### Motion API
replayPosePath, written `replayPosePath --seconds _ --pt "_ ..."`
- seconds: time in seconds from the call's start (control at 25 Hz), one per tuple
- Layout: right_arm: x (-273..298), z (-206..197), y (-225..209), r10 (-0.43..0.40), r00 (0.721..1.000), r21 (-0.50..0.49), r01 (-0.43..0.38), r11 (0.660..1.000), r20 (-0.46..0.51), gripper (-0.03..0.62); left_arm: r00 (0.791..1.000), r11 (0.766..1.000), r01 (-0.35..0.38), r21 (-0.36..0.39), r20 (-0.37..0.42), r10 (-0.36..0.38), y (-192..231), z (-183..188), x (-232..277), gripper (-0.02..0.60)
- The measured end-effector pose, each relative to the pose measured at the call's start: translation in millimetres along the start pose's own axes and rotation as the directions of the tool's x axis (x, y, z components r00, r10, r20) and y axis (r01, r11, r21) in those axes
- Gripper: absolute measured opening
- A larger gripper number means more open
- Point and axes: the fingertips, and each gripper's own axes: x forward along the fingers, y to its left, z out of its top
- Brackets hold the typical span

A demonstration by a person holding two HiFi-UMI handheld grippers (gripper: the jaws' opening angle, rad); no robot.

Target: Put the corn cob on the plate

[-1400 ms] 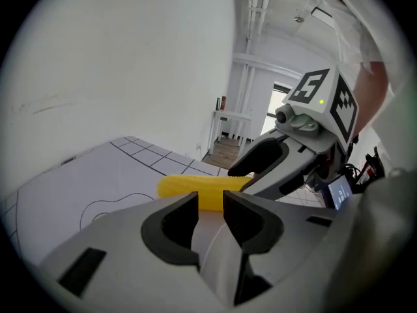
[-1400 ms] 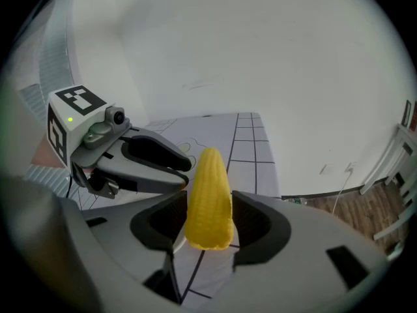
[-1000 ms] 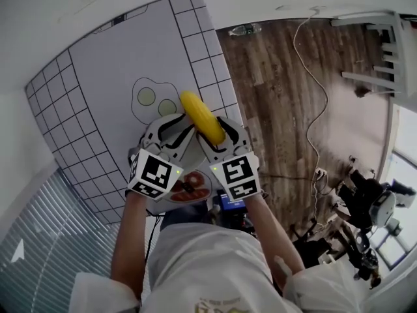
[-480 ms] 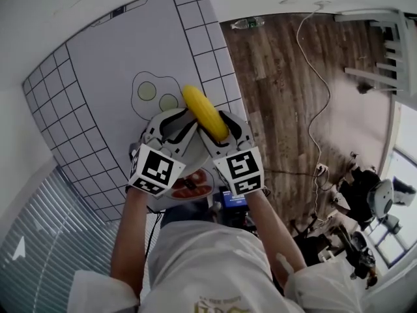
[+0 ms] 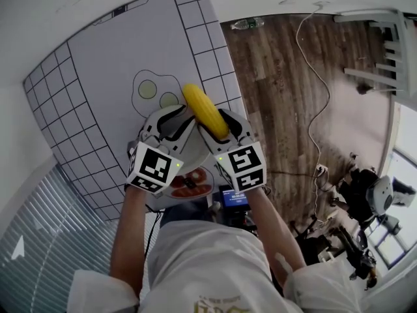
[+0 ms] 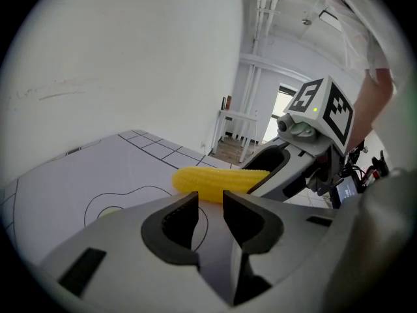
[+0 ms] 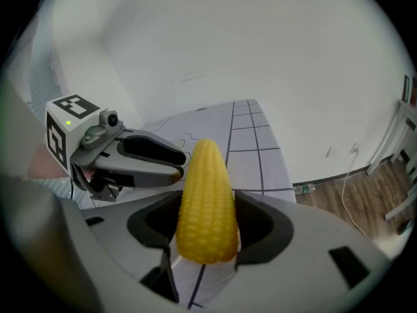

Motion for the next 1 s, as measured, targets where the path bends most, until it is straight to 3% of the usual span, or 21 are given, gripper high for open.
replayPosePath --seconds 0.36,1.0 --pt "-4 3 -1 0.023 1.000 0.059 -0.024 0.998 0.013 0.255 1.000 1.000 0.002 -0.031 0.029 -0.001 4 4 -4 0.121" --pt "-39 11 -5 -0.065 0.990 0.024 0.062 0.998 0.125 0.255 0.999 1.000 0.016 -0.010 0.034 -0.015 -8 7 -5 0.124"
